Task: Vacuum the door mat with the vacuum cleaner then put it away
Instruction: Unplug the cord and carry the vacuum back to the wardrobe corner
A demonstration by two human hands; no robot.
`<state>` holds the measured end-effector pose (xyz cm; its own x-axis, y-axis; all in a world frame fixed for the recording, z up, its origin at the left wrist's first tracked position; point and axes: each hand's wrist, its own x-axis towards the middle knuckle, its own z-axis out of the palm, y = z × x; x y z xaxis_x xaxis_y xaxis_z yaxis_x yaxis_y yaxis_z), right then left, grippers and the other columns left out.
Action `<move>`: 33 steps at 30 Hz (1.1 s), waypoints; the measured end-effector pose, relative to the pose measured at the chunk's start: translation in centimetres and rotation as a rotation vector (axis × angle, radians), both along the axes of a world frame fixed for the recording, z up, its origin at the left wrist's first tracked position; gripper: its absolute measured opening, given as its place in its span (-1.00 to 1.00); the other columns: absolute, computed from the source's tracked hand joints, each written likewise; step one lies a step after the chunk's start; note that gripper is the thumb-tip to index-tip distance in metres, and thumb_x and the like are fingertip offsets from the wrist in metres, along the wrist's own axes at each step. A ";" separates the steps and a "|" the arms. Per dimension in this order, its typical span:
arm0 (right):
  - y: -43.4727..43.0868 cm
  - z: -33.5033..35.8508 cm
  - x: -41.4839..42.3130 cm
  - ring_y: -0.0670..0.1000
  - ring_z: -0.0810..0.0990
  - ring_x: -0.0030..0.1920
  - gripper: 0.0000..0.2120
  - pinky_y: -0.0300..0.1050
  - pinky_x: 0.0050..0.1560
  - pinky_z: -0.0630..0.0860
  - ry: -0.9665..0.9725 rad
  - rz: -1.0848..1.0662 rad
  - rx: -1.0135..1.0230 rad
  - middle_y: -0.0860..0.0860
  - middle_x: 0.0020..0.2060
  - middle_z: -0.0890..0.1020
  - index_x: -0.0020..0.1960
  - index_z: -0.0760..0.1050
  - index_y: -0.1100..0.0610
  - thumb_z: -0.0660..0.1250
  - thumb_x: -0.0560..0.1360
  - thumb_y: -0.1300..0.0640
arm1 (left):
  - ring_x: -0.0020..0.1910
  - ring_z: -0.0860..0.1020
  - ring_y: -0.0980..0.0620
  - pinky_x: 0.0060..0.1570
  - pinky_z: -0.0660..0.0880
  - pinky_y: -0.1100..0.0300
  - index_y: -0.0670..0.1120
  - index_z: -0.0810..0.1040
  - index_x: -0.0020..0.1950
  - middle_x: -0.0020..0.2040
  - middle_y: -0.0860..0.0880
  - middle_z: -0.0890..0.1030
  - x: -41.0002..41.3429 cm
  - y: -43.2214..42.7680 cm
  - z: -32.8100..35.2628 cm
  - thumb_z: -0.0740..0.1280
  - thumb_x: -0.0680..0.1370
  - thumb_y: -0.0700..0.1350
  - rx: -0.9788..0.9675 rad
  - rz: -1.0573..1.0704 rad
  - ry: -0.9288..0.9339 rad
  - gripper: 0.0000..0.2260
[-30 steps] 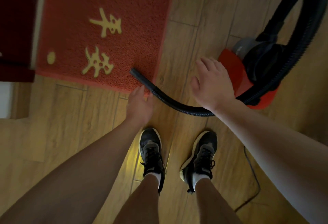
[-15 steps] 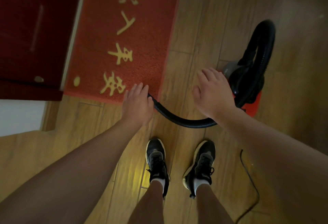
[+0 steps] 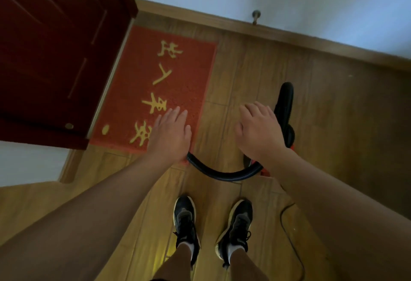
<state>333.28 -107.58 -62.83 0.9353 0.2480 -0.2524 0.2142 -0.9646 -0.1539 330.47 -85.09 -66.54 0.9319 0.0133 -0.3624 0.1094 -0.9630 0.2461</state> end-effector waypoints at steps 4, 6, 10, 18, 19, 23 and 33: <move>-0.9 4.6 0.1 0.15 0.25 0.53 -0.56 0.11 0.56 0.11 -0.032 -0.016 0.009 0.09 0.42 0.45 0.41 0.41 0.17 0.02 0.66 0.00 | 0.62 0.10 -0.03 0.60 0.04 -0.03 -0.07 0.15 0.64 0.64 -0.06 0.16 0.4 -0.6 4.8 0.02 0.72 0.03 -0.007 0.000 -0.072 -0.51; -1.2 7.0 0.0 0.14 0.25 0.53 -0.57 0.11 0.55 0.10 -0.046 -0.017 0.019 0.09 0.42 0.45 0.40 0.41 0.17 0.02 0.65 0.00 | 0.62 0.11 -0.04 0.60 0.04 -0.03 -0.08 0.16 0.64 0.64 -0.07 0.17 0.5 -0.8 7.4 0.02 0.72 0.03 -0.004 0.002 -0.099 -0.51; -2.2 12.3 -1.0 0.14 0.35 0.43 -0.62 0.03 0.46 0.15 -0.073 -0.006 0.013 0.10 0.34 0.51 0.32 0.46 0.18 0.05 0.65 0.02 | 0.63 0.09 -0.04 0.60 0.02 -0.04 -0.08 0.14 0.64 0.65 -0.06 0.15 0.8 -1.6 12.7 0.00 0.72 0.04 -0.010 -0.003 -0.100 -0.51; -4.1 22.5 -3.2 0.10 0.35 0.43 -0.61 0.07 0.50 0.20 -0.112 -0.053 -0.008 0.08 0.37 0.49 0.35 0.45 0.15 0.05 0.66 0.00 | 0.64 0.04 -0.03 0.60 0.00 -0.05 -0.06 0.10 0.65 0.66 -0.04 0.10 1.0 -3.6 23.5 -0.01 0.72 0.07 -0.015 -0.067 -0.113 -0.50; -4.3 23.8 -3.5 0.09 0.36 0.43 -0.62 0.07 0.50 0.21 -0.123 -0.065 -0.002 0.07 0.36 0.49 0.34 0.45 0.14 0.04 0.66 0.00 | 0.64 0.04 -0.02 0.60 0.00 -0.05 -0.06 0.11 0.65 0.66 -0.04 0.10 1.2 -3.9 24.9 -0.01 0.72 0.07 -0.013 -0.075 -0.129 -0.50; -5.1 29.4 -4.0 0.10 0.44 0.32 -0.68 0.11 0.44 0.32 -0.149 -0.109 0.026 0.05 0.23 0.54 0.15 0.46 0.11 0.01 0.64 -0.01 | 0.63 0.07 -0.03 0.60 0.03 -0.07 -0.07 0.14 0.64 0.65 -0.05 0.14 1.4 -4.9 31.2 0.01 0.72 0.07 -0.003 -0.114 -0.186 -0.50; -6.7 43.8 -4.4 0.08 0.44 0.31 -0.61 0.01 0.40 0.32 -0.231 -0.165 0.030 0.08 0.29 0.52 0.30 0.44 0.16 0.00 0.66 -0.01 | 0.58 0.20 -0.07 0.56 0.11 -0.01 -0.11 0.23 0.61 0.61 -0.10 0.25 1.5 -7.0 46.6 0.02 0.72 0.05 -0.034 -0.194 -0.300 -0.52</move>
<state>328.87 -114.25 -19.03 0.9955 0.0916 -0.0225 0.0873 -0.9851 -0.1483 331.97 -92.12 -19.97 0.9809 -0.1814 -0.0694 -0.1564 -0.9496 0.2718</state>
